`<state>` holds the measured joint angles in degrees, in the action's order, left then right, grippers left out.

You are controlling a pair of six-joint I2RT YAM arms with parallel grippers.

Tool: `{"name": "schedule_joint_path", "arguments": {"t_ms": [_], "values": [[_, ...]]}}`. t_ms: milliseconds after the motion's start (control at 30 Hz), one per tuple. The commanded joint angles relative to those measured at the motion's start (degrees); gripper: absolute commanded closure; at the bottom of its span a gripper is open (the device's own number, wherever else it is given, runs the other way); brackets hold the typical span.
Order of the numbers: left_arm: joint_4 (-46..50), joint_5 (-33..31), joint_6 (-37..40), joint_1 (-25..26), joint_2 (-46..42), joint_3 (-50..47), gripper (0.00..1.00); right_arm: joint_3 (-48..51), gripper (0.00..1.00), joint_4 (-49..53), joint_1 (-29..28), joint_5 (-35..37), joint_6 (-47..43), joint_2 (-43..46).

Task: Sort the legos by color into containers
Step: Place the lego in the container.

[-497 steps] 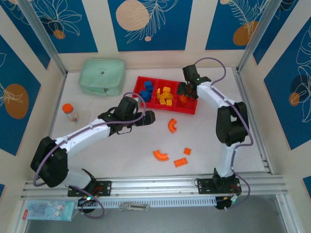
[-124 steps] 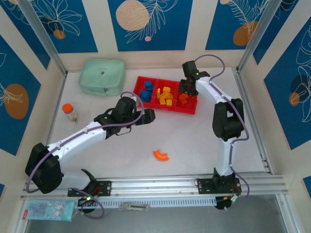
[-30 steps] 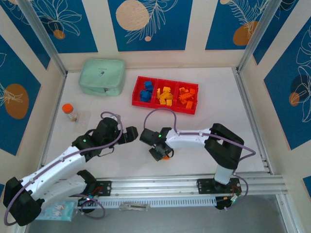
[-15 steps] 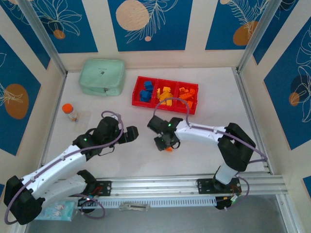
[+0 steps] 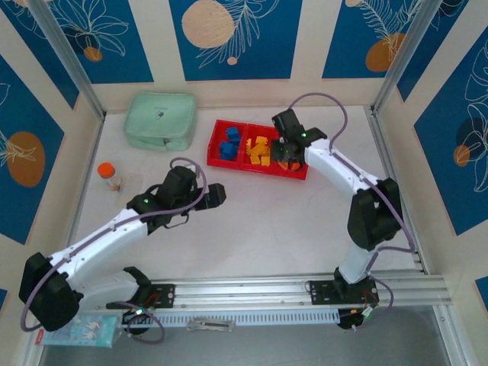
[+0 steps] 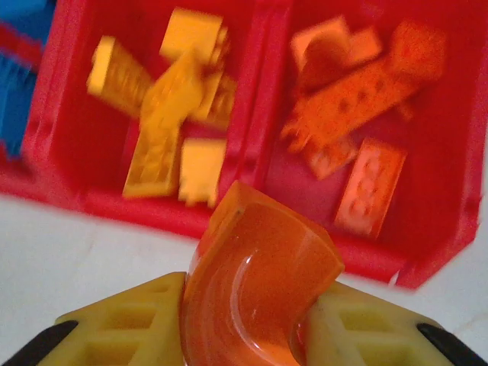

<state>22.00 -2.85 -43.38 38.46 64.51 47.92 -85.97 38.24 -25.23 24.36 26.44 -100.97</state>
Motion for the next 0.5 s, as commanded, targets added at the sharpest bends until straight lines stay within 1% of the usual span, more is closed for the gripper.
{"name": "schedule_joint_path", "arguments": {"t_ms": [0, 133, 167, 233, 300, 467], "values": [[-2.9, -0.1, 1.9, -1.1, 2.6, 3.5, 0.01, -5.5, 0.64, -1.5, 3.2, 3.0, -1.7, -6.2], [-3.7, 0.3, 2.4, -1.7, 5.4, 5.3, 0.01, -11.8, 0.64, -1.7, 6.3, 3.9, -2.0, -12.4], [-3.7, 0.5, 2.5, -1.8, 5.8, 5.7, 0.01, -13.3, 0.61, -1.3, 6.9, 3.6, -2.3, -13.8], [-3.9, 0.8, 2.5, -2.1, 6.4, 6.1, 0.01, -15.2, 0.51, -0.5, 7.4, 3.4, -2.5, -15.2], [-4.2, 0.9, 2.5, -2.3, 6.6, 6.1, 0.01, -15.9, 0.45, -0.6, 7.4, 3.2, -3.2, -14.9], [-4.1, 1.2, 2.6, -3.0, 6.2, 5.8, 0.01, -13.0, 0.29, -1.3, 6.7, 2.4, -3.5, -9.4]]}}
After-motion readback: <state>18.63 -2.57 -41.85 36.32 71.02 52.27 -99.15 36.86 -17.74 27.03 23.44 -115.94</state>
